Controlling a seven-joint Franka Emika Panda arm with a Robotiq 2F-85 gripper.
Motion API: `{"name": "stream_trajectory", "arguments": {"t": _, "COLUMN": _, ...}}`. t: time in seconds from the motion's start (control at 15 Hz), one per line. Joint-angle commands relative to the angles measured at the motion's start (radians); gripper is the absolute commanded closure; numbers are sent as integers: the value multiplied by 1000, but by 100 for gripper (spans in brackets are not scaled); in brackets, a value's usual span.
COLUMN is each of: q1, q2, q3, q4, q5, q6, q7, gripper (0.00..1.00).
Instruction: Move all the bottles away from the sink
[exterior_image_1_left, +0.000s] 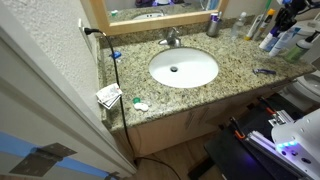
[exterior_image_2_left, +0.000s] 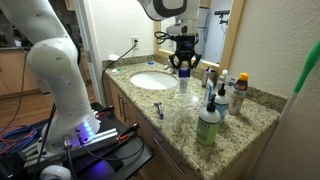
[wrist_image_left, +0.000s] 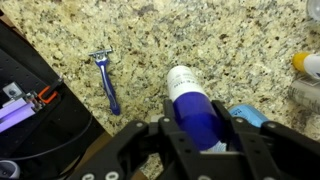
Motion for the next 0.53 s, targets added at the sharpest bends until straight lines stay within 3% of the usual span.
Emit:
{"name": "stream_trajectory", "arguments": {"t": 0.0, "q1": -17, "q2": 8, "q3": -13, "q4": -26, "q5": -3, "q6": 60, "q7": 15, "gripper": 84}}
{"name": "stream_trajectory", "arguments": {"t": 0.47, "q1": -87, "q2": 31, "q3": -74, "q4": -125, "q5": -17, "q6": 217, "q7": 104, "gripper": 84}}
